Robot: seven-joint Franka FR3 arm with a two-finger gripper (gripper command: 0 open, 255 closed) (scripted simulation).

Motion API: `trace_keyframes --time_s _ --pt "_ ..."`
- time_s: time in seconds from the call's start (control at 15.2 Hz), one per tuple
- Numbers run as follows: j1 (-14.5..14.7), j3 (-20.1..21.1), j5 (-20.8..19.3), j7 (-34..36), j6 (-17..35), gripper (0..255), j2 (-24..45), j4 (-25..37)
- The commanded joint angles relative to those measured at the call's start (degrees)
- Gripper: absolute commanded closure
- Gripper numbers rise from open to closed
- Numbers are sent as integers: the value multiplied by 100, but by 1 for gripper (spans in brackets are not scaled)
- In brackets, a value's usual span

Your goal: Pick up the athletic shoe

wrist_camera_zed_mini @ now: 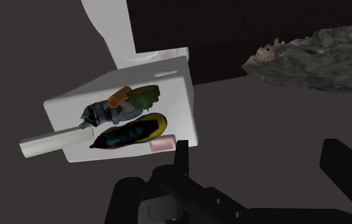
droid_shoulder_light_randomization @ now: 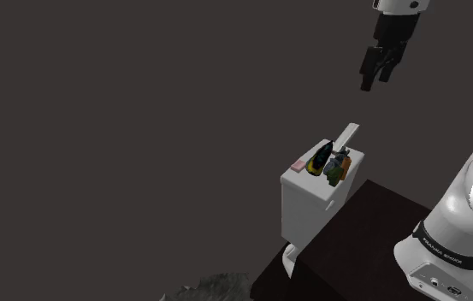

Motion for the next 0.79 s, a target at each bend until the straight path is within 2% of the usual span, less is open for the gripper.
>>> trace_keyframes --time_s 0.0,0.73 --pt "0 0 0 0 0 0 0 0" --pt "-608 -165 -62 1361 2436 0 1390 -847"
